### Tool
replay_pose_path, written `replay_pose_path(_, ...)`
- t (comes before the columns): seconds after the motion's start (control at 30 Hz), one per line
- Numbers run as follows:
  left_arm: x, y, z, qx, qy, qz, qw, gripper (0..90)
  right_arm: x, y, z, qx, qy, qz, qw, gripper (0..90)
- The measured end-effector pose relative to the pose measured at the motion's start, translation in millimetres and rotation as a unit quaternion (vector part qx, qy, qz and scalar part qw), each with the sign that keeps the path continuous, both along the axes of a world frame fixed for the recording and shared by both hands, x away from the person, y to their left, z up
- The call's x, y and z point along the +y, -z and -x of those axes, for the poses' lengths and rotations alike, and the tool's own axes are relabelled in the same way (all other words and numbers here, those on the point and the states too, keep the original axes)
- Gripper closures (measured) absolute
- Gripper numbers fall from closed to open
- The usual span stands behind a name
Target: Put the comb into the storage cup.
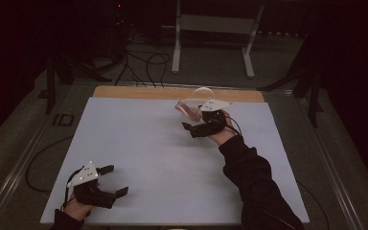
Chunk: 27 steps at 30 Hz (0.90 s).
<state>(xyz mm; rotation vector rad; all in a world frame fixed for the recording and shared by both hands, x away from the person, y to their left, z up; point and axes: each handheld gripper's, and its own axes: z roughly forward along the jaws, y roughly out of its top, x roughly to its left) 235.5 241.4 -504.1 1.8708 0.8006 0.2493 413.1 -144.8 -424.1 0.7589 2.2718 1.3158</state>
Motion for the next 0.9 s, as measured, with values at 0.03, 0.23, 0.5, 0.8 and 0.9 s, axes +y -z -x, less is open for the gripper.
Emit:
replay_pose_path(0.03,0.2,0.1,0.1,0.000,0.000,-0.001,1.0000,0.2,-0.9,0.1,-0.1,0.002,0.001,0.000,1.0000,8.7)
replay_pose_path(0.23,-0.7,-0.7,-0.8,-0.003,0.002,0.000,1.0000,0.2,-4.6,-0.4,1.0,0.004,0.001,-0.002,1.0000,8.6)
replay_pose_path(0.5,-0.5,-1.8,1.0,-0.006,0.003,0.001,1.0000,0.2,-7.3,-3.1,4.5,0.006,0.001,-0.001,1.0000,8.7)
replay_pose_path(0.8,-0.7,-2.6,1.9,-0.008,0.003,0.000,1.0000,0.2,-13.7,-6.9,8.5,0.014,0.009,-0.007,0.9998,8.7)
replay_pose_path(0.9,-1.5,-2.4,1.8,-0.007,0.003,-0.001,1.0000,0.2,-18.9,-7.8,11.2,0.012,0.009,-0.005,0.9999,8.7)
